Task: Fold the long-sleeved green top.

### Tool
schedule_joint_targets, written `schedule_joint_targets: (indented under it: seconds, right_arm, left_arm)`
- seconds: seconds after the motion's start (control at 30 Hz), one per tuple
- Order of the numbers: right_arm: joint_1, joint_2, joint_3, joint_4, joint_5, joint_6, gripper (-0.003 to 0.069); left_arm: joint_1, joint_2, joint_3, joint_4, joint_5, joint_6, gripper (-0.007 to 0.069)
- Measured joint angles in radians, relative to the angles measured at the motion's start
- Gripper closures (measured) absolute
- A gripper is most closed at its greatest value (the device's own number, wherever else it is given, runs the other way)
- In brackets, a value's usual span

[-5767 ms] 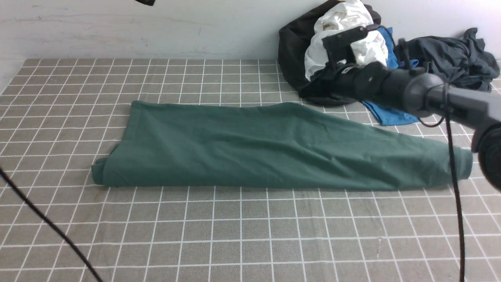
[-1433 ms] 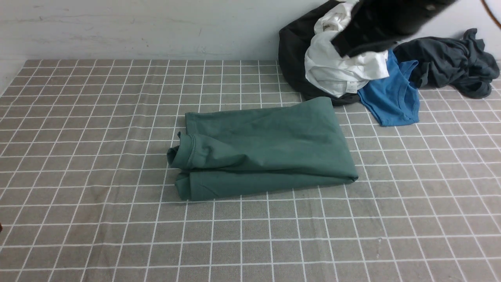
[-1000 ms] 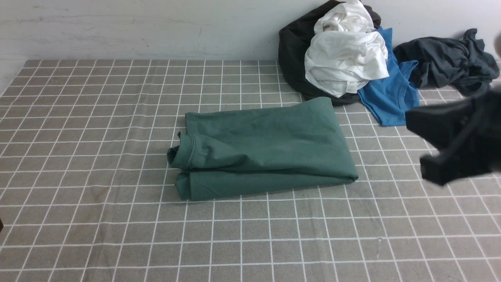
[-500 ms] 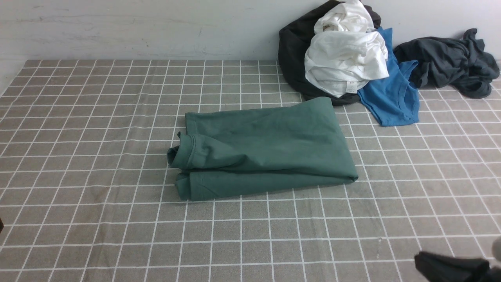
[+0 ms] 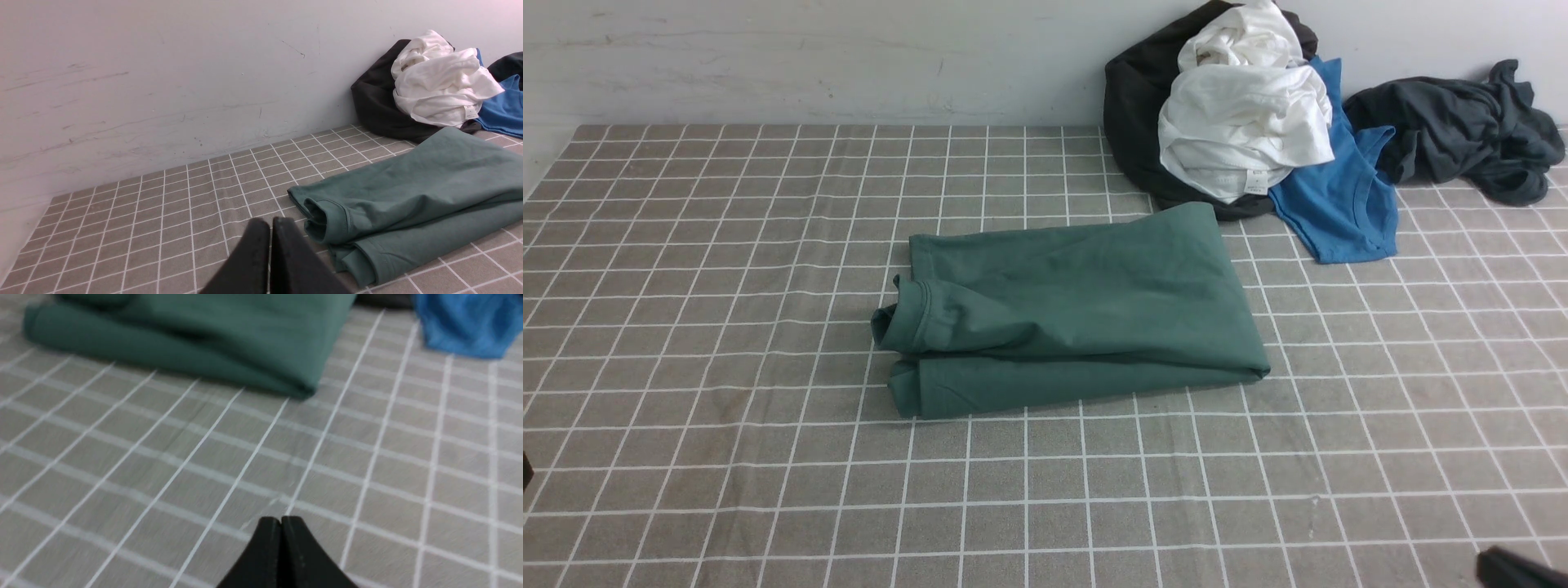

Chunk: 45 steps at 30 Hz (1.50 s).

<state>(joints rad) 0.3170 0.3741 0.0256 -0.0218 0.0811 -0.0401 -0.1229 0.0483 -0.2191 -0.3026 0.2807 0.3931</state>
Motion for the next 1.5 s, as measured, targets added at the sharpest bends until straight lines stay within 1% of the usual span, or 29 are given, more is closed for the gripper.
schedule_joint_targets:
  seconds: [0.03,0.07,0.13,0.17,0.2,0.27,0.3,0.37,0.43,0.6,0.67,0.73,1.5]
  right_arm:
    - [-0.053,-0.115,0.001,0.000,0.021,0.000,0.0669]
    - [-0.084,-0.179,0.001,0.000,0.032,0.000,0.0669]
    - [-0.138,-0.279,0.001,0.000,0.043,0.000,0.0669]
    - [-0.144,-0.302,0.001,0.000,0.044,0.000,0.0669]
    - [-0.187,-0.351,0.001,0.000,0.044,0.000,0.0669]
    - [-0.260,-0.381,0.001,0.000,0.032,0.000,0.0669]
    - [-0.260,-0.381,0.001,0.000,0.032,0.000,0.0669]
    - [-0.316,-0.384,0.001,0.000,0.031,0.000,0.0669]
    - [-0.335,-0.384,0.001,0.000,0.031,0.000,0.0669]
    - [-0.342,-0.384,0.001,0.000,0.079,0.000,0.0669]
    - [-0.342,-0.384,0.001,0.000,0.231,0.000,0.0669]
    - [-0.342,-0.384,0.000,0.000,0.277,0.000,0.0669]
    - [-0.342,-0.384,-0.003,0.000,0.292,0.011,0.0669]
  left_arm:
    - [0.000,0.000,0.000,0.000,0.002,0.000,0.0632]
    - [0.000,0.000,0.000,0.000,0.003,0.000,0.0632]
    - [0.000,0.000,0.000,0.000,0.003,0.000,0.0632]
    - [0.000,0.000,0.000,0.000,0.003,0.000,0.0632]
    - [0.000,0.000,0.000,0.000,0.003,0.000,0.0632]
    - [0.000,-0.002,0.000,0.000,0.005,0.000,0.0632]
    - [0.000,-0.002,0.001,0.000,0.005,0.000,0.0632]
    - [0.000,-0.003,0.001,0.000,0.005,0.000,0.0632]
    - [0.000,-0.003,0.001,0.000,0.005,0.000,0.0632]
    - [0.000,-0.003,0.001,0.000,0.005,0.000,0.0632]
    - [0.000,-0.003,0.001,0.000,0.004,0.000,0.0632]
    - [0.000,-0.003,0.001,0.000,0.004,0.000,0.0632]
    - [0.000,-0.013,0.010,-0.001,0.002,0.000,0.0632]
